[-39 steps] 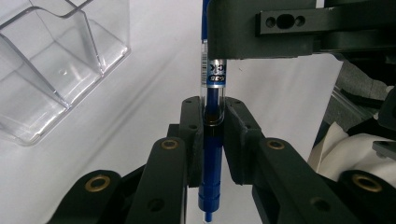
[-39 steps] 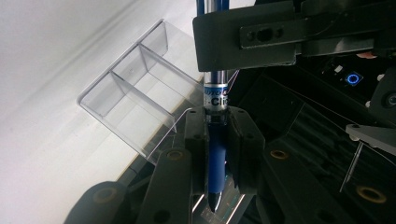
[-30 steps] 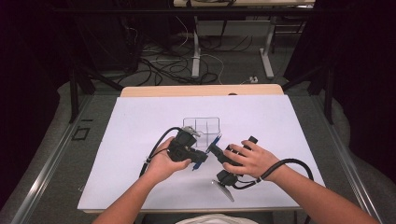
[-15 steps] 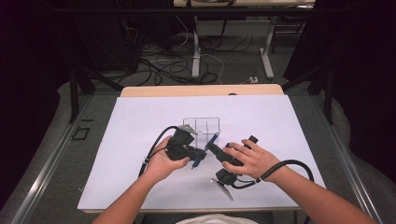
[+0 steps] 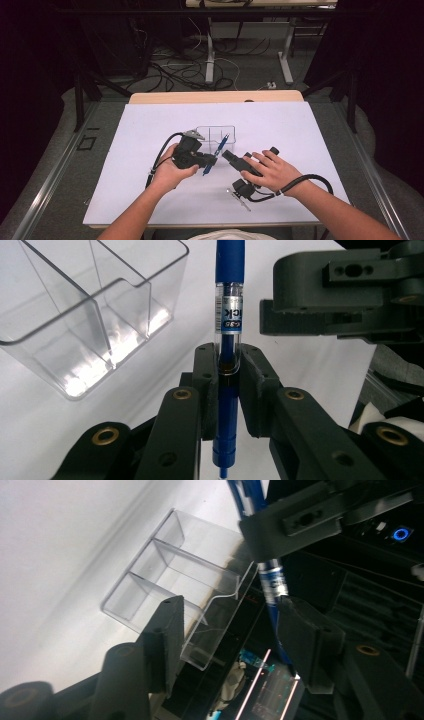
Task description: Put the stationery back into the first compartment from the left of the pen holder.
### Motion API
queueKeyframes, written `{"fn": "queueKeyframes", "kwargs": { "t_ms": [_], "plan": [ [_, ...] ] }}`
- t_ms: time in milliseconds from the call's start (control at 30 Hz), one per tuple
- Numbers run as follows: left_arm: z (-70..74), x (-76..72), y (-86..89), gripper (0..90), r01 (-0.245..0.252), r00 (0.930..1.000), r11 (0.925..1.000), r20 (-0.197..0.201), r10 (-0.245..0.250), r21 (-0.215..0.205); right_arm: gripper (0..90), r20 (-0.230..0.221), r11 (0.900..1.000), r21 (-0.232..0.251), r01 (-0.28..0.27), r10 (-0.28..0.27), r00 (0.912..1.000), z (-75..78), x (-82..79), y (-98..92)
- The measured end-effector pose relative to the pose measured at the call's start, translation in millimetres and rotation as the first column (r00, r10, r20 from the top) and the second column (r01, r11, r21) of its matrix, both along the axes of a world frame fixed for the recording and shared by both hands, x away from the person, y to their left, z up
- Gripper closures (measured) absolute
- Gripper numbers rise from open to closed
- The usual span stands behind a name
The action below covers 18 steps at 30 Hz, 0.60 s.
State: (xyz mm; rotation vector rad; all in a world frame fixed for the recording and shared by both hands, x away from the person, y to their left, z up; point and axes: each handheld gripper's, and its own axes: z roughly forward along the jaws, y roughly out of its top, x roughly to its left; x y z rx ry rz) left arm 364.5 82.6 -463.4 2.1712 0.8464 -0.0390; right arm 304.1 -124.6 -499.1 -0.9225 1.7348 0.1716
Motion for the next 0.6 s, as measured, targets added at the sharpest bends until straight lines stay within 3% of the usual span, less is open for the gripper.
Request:
{"fn": "queueKeyframes", "kwargs": {
  "t_ms": [100,133,200,300,367,433,467,600],
  "plan": [
    [0.3,0.5,1.7,79.7,-0.014,0.9998,0.9999,0.016,0.014,-0.010,38.5,-0.027,1.000,0.011,0.021,-0.021,0.9994,-2.6,1.6,-0.9],
    [0.4,0.2,1.9,79.7,-0.024,0.9996,0.9996,0.016,0.025,-0.014,37.4,-0.030,0.998,0.003,0.058,-0.058,0.9979,-3.2,0.7,-1.7],
    [1.4,1.2,4.0,79.7,-0.024,0.9992,0.9997,0.033,0.024,-0.008,36.0,-0.067,0.997,0.010,0.081,-0.080,0.9946,-5.5,3.6,-2.2],
    [2.1,1.4,5.8,79.7,-0.041,0.9984,0.9988,0.039,0.042,-0.026,31.9,-0.124,0.990,0.036,0.139,-0.134,0.9833,-8.7,5.4,-4.8],
    [2.3,3.0,8.2,79.7,-0.040,0.9978,0.9988,0.052,0.041,-0.028,26.4,-0.174,0.979,0.076,0.187,-0.172,0.9697,-12.1,5.3,-6.5],
    [2.4,3.5,9.5,79.7,-0.047,0.9973,0.9984,0.055,0.049,-0.032,22.1,-0.192,0.976,0.071,0.203,-0.187,0.9635,-11.0,6.4,-7.1],
    [2.2,3.9,10.2,79.7,-0.047,0.9971,0.9983,0.059,0.049,-0.035,20.0,-0.208,0.970,0.083,0.229,-0.208,0.9559,-11.8,5.8,-8.2],
    [2.7,4.5,12.7,79.7,-0.064,0.9945,0.9969,0.080,0.068,-0.045,15.1,-0.231,0.958,0.092,0.272,-0.245,0.9417,-11.7,6.1,-10.4]
  ]
}}
